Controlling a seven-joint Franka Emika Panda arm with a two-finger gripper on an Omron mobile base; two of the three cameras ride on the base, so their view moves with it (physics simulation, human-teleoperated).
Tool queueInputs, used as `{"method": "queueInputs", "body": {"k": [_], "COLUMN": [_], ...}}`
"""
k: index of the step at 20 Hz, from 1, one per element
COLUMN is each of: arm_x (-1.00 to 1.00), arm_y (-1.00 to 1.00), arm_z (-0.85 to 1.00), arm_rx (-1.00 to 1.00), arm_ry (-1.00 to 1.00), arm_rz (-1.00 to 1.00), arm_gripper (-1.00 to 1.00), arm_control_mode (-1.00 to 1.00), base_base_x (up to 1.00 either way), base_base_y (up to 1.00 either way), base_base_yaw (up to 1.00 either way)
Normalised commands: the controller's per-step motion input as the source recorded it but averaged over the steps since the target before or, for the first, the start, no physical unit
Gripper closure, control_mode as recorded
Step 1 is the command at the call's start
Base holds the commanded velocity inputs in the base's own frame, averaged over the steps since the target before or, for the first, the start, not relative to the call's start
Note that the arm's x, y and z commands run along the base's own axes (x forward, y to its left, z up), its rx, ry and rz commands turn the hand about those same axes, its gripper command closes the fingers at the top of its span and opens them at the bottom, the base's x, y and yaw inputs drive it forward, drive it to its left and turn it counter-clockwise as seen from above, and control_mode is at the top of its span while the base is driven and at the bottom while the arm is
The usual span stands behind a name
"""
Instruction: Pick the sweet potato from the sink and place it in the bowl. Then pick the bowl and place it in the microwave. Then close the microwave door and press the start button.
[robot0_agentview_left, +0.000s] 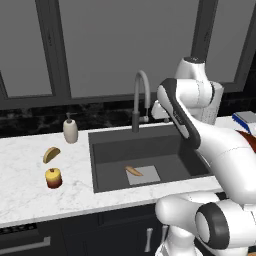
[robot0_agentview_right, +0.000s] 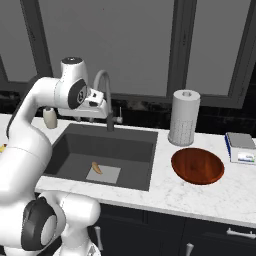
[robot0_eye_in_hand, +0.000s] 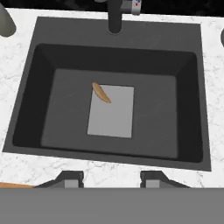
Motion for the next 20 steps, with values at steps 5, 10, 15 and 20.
{"method": "queueInputs", "body": {"k": [5,10,15,20], "arm_x": [-0.54,-1.0,-0.87,-0.11], "arm_y": [0.0,0.14,0.28,0.15], "arm_z": [-0.01,-0.12,-0.31,-0.47], "arm_rx": [0.0,-0.05,-0.05,0.0], "arm_ry": [-0.08,-0.1,-0.01,0.0], "arm_rz": [0.0,0.01,0.03,0.05], "arm_gripper": [-1.0,-1.0,-1.0,-1.0], "arm_control_mode": [-1.0,-1.0,-1.0,-1.0], "base_base_x": [0.0,0.0,0.0,0.0], "base_base_y": [0.0,0.0,0.0,0.0], "base_base_yaw": [0.0,0.0,0.0,0.0]}}
